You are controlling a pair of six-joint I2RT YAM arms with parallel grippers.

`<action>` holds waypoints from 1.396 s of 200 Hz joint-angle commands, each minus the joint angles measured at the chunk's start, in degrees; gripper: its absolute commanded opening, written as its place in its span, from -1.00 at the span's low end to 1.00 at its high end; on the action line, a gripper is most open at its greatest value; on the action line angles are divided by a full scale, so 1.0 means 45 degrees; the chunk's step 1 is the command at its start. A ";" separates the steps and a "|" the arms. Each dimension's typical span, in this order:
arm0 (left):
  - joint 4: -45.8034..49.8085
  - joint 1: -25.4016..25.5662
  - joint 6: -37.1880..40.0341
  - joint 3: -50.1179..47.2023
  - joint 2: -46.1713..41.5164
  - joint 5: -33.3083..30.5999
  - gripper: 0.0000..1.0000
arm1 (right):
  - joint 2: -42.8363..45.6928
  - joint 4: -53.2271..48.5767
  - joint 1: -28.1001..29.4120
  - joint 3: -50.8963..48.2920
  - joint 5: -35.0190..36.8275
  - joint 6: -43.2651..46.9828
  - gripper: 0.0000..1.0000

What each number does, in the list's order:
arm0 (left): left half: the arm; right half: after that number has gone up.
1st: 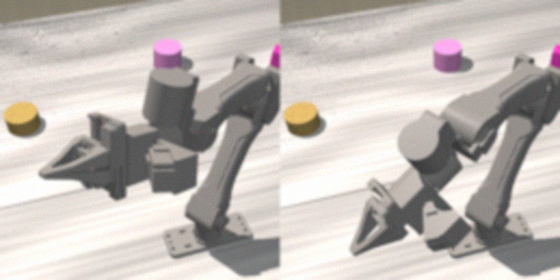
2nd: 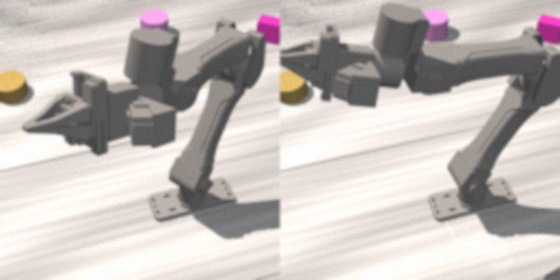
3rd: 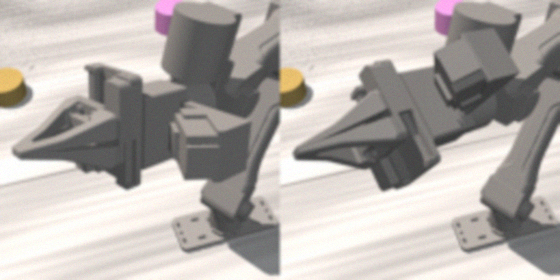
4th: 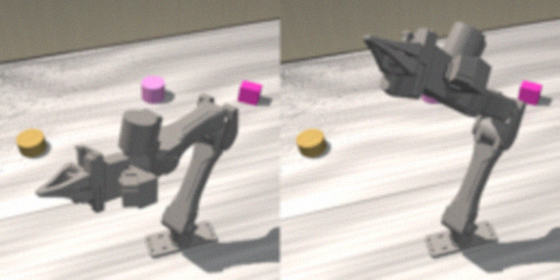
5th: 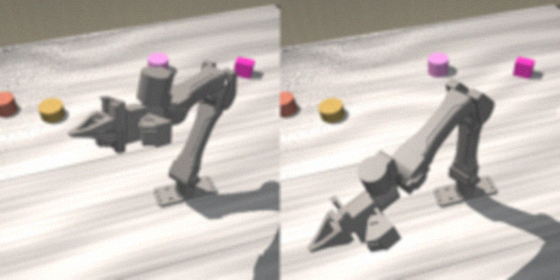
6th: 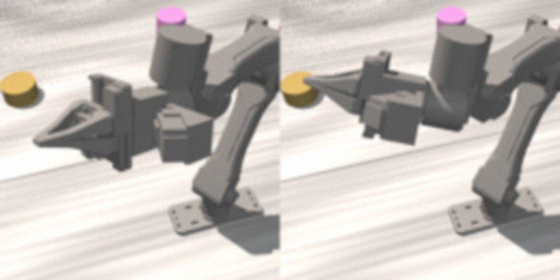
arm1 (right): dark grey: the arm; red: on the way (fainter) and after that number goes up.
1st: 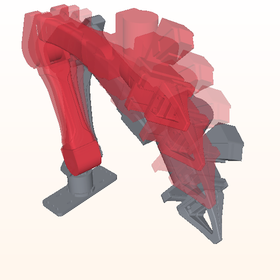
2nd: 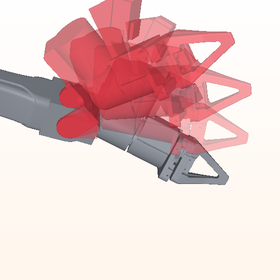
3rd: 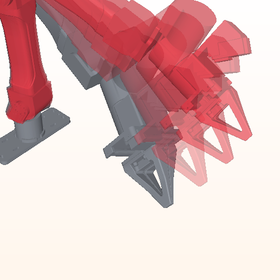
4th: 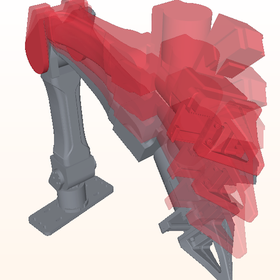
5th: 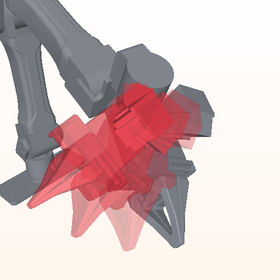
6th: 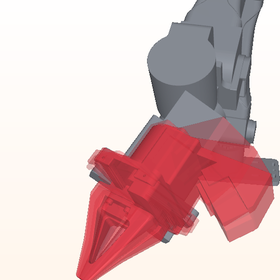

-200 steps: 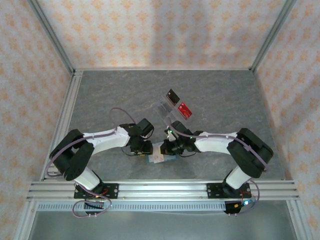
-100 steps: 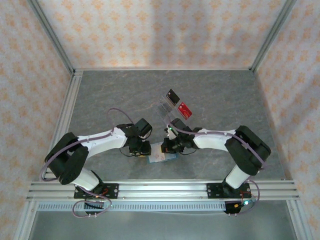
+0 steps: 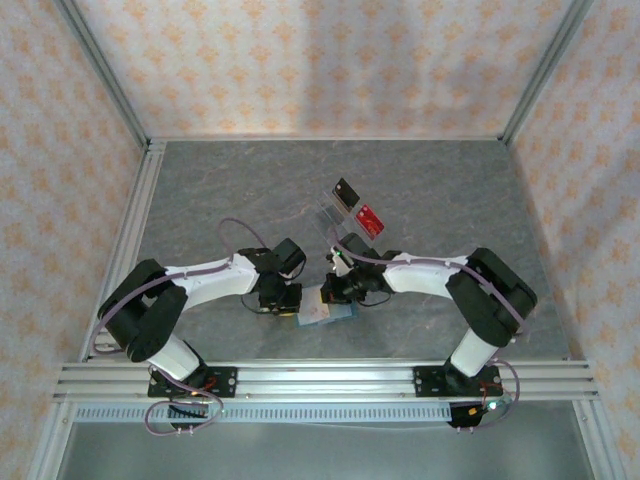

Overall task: Put the credit cards into the card holder
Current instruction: Insert the credit card into the card slot.

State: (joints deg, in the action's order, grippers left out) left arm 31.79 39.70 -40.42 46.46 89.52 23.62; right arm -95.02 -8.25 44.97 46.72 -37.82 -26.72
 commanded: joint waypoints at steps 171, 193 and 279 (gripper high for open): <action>-0.0190 -0.0110 0.0273 -0.0006 0.0725 0.0016 -0.83 | -0.1393 -0.0718 0.0220 0.0800 0.0085 0.0157 -1.00; -0.0190 -0.0094 0.0282 0.0007 0.0733 0.0012 -0.83 | -0.1462 -0.0614 0.0335 0.0809 0.0068 0.0073 -1.00; -0.0229 -0.0107 0.0253 -0.0049 0.0732 0.0028 -0.83 | -0.1669 0.0068 0.0669 0.0687 -0.0032 -0.0433 -1.00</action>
State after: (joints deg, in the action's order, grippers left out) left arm 31.83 39.59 -40.18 46.83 90.28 24.05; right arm -100.12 -6.70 46.89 50.50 -40.51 -27.88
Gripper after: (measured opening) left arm 0.085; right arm 0.049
